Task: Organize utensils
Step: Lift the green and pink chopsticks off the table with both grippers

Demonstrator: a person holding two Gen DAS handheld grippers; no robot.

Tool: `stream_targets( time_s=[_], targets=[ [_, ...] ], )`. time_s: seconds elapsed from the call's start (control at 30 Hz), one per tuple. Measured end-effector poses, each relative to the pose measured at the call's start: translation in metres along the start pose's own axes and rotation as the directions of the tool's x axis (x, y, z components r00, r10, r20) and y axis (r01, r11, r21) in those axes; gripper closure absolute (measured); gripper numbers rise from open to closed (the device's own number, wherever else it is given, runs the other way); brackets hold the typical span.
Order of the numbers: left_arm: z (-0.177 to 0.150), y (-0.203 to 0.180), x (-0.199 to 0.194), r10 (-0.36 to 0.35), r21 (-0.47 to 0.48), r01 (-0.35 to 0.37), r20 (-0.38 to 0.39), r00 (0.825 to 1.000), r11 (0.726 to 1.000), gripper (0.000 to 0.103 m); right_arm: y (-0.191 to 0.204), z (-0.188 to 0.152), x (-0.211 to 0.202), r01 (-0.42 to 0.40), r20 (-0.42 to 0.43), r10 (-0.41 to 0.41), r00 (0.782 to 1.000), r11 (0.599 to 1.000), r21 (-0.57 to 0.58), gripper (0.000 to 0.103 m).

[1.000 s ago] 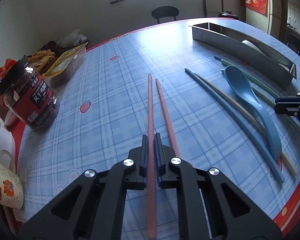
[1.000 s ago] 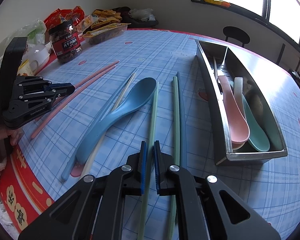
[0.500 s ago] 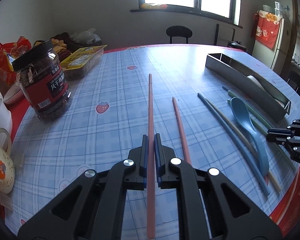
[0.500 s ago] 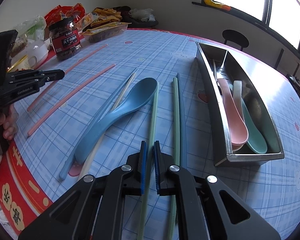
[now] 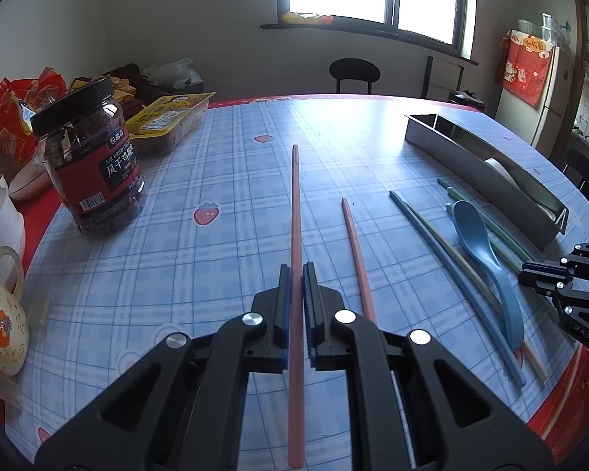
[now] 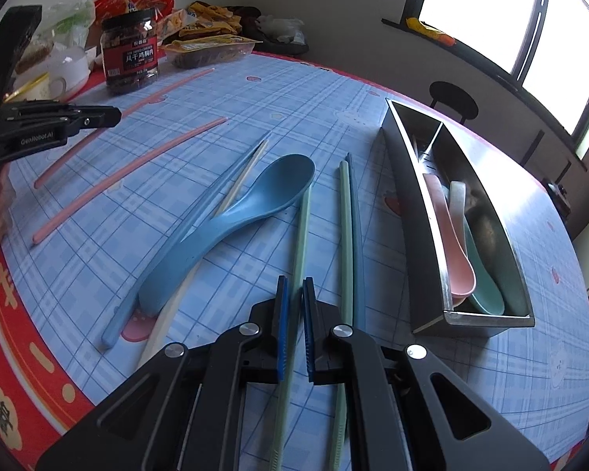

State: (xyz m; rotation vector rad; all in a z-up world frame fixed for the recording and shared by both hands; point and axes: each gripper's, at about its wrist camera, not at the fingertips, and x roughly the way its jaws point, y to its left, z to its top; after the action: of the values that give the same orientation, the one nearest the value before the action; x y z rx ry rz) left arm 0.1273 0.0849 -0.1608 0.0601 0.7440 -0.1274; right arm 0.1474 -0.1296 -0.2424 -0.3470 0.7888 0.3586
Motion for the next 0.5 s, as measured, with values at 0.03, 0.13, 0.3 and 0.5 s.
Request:
stream_targets(
  time_s=[0.03, 0.13, 0.3, 0.5],
  targets=[
    [0.0, 0.0, 0.0, -0.001, -0.002, 0.001, 0.002, 1.0, 1.0, 0.093, 0.0, 0.0, 0.0, 0.001, 0.001, -0.001, 1.0, 1.0, -0.001, 0.095],
    [-0.001, 0.002, -0.001, -0.005, -0.009, 0.005, 0.006, 1.0, 1.0, 0.093, -0.002, 0.0, 0.0, -0.008, 0.001, 0.008, 1.0, 1.0, 0.01, 0.096],
    [-0.001, 0.005, -0.002, -0.008, -0.019, 0.008, 0.013, 1.0, 1.0, 0.093, -0.006, -0.001, -0.001, -0.005, 0.004, 0.004, 1.0, 0.999, 0.033, 0.097],
    [-0.001, 0.008, -0.005, -0.009, -0.033, 0.009, 0.027, 1.0, 0.999, 0.093, -0.02, -0.005, -0.016, -0.015, 0.082, 0.006, 0.997, 0.994, 0.109, 0.097]
  ],
)
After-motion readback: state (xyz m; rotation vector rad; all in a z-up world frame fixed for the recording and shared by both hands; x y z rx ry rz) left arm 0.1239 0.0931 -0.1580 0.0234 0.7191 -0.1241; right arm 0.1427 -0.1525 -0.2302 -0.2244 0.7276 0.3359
